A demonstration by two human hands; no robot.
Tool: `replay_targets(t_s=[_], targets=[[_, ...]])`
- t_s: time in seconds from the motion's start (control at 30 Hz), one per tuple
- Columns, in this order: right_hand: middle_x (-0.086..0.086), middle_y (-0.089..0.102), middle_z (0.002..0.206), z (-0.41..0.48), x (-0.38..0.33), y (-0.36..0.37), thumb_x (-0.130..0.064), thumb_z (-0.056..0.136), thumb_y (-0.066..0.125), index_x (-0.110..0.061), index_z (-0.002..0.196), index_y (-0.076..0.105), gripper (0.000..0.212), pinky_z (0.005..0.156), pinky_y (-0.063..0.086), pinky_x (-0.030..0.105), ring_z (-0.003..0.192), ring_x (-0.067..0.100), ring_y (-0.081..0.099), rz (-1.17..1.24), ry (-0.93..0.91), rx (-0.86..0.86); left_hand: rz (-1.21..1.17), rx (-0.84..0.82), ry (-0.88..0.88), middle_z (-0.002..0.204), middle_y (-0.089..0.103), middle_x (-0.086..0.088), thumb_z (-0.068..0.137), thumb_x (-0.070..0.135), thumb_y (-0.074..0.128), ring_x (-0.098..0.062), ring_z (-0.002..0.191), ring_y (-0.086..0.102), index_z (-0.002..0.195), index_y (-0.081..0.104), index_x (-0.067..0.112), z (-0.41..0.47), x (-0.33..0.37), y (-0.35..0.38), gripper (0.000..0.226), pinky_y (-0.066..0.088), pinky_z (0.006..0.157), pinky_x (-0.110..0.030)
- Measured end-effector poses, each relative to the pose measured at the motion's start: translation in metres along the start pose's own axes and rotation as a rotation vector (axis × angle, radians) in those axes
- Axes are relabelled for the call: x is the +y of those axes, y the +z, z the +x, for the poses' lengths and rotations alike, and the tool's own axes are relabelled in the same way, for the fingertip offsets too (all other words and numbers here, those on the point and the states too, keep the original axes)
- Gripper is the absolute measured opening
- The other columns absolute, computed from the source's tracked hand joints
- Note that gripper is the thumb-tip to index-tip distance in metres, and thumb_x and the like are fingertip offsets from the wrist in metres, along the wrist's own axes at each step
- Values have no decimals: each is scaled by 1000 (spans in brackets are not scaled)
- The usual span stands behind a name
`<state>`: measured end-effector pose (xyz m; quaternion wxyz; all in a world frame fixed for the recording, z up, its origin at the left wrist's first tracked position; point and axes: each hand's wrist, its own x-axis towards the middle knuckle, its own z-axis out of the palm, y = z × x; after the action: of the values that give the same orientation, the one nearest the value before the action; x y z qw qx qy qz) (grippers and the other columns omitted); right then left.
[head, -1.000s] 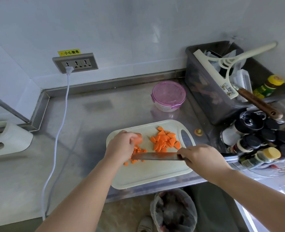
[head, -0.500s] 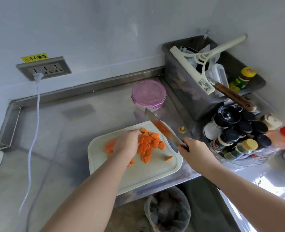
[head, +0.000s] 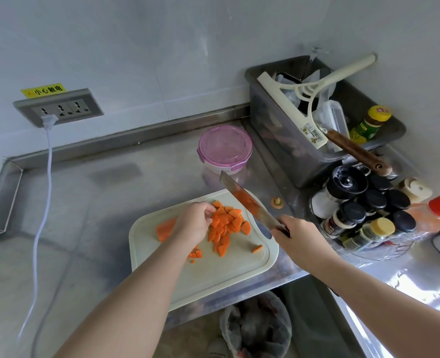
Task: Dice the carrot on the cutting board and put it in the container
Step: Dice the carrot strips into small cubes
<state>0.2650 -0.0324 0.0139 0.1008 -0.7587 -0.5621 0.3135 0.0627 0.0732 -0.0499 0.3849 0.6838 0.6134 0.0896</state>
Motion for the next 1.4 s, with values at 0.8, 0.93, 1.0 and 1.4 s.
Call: replay_targets(t_s=[0.8, 0.93, 1.0, 1.4], targets=[[-10, 52, 68, 8, 0, 0, -25, 100, 48, -25, 90, 49, 9, 58, 46, 20, 59, 8, 52, 33, -35, -35, 94, -90, 133, 98, 65, 7, 84, 8, 69, -12, 94, 62, 99, 67, 22, 1, 2, -7, 21, 50, 91, -31], [-8, 53, 69, 7, 2, 0, -25, 99, 48, -25, 89, 49, 11, 63, 50, 27, 61, 10, 53, 33, -32, -35, 129, -70, 134, 101, 67, 3, 83, 11, 71, -13, 94, 63, 99, 66, 21, 1, -2, -6, 20, 49, 86, -27], [-8, 53, 69, 6, 3, 0, -25, 99, 48, -25, 89, 49, 10, 64, 50, 28, 62, 11, 53, 27, -31, -34, 194, -84, 158, 93, 62, 6, 84, 13, 71, -11, 88, 60, 100, 65, 21, 0, -1, -6, 19, 44, 77, -22], [-9, 51, 67, 5, 0, 4, -22, 99, 47, -24, 91, 48, 8, 51, 34, 17, 57, 7, 47, 24, -62, -40, 278, -113, 274, 95, 54, 7, 82, 14, 72, -11, 87, 56, 103, 65, 17, -6, 6, -16, 22, 48, 81, -26]])
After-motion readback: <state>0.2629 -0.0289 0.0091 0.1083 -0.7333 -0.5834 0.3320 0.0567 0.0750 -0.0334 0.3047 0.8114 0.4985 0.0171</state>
